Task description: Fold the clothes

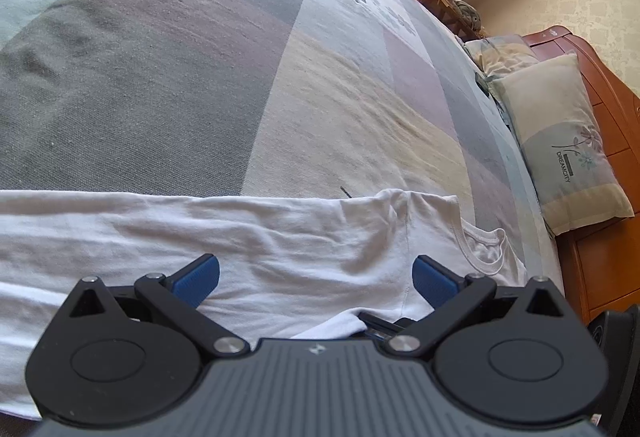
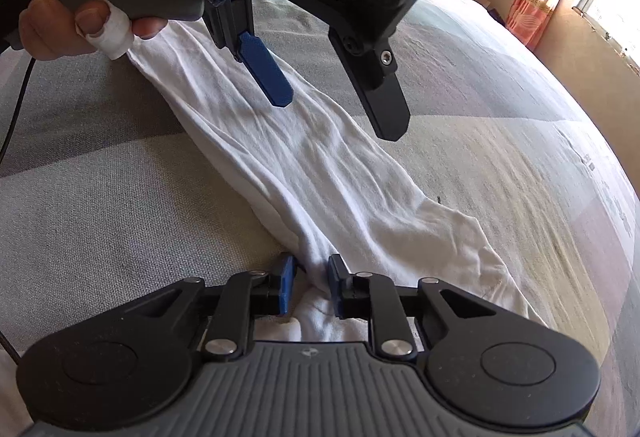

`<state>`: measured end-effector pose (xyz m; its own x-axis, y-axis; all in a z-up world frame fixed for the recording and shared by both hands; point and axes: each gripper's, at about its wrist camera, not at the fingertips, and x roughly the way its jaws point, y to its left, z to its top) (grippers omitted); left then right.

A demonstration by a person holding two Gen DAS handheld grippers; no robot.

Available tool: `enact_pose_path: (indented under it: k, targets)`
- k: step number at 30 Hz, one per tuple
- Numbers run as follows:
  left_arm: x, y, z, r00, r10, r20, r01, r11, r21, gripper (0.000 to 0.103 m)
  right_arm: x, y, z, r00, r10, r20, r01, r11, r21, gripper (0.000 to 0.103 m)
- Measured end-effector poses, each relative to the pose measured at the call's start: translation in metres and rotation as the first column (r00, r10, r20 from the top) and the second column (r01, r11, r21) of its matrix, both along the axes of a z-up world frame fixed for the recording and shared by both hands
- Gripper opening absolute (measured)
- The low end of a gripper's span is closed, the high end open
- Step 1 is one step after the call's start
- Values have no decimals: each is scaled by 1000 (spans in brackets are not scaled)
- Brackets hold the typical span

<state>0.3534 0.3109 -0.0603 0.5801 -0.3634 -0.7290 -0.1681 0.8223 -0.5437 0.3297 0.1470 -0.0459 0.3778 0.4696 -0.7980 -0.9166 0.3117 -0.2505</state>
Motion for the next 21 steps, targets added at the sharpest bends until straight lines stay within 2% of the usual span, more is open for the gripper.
enact_pose_path:
  k: [2, 4, 6, 9, 11, 13, 18, 21]
  targets:
    - [-4, 2, 2, 1000, -5, 1, 5, 1000, 22, 102, 5, -3, 5, 999, -21, -38, 22, 1000, 14, 9]
    - [-9, 4, 3, 1000, -12, -3, 12, 999, 50, 102, 10, -8, 12, 989, -32, -143, 37, 999, 34, 8]
    - [-13, 7, 2, 1000, -8, -19, 9, 998, 70, 102, 14, -14, 17, 965, -33, -262, 46, 998, 44, 8]
    - [-19, 11, 2, 999, 9, -33, -7, 997, 77, 102, 16, -25, 14, 916, -29, -400, 34, 999, 6, 8]
    - [-23, 13, 4, 999, 21, -26, -19, 996, 92, 102, 16, -30, 15, 908, -40, -417, 43, 999, -2, 9]
    - [-28, 15, 8, 999, 38, -11, -37, 992, 117, 102, 16, -33, 21, 906, -47, -421, 66, 997, 30, 9]
    - [-40, 22, 4, 994, 108, -24, -103, 981, 167, 102, 17, -22, 34, 928, -71, -366, 124, 985, 123, 10]
    - [-53, 31, -8, 983, 168, -72, -151, 969, 195, 102, 24, -16, 21, 899, -120, -422, 192, 973, 131, 11]
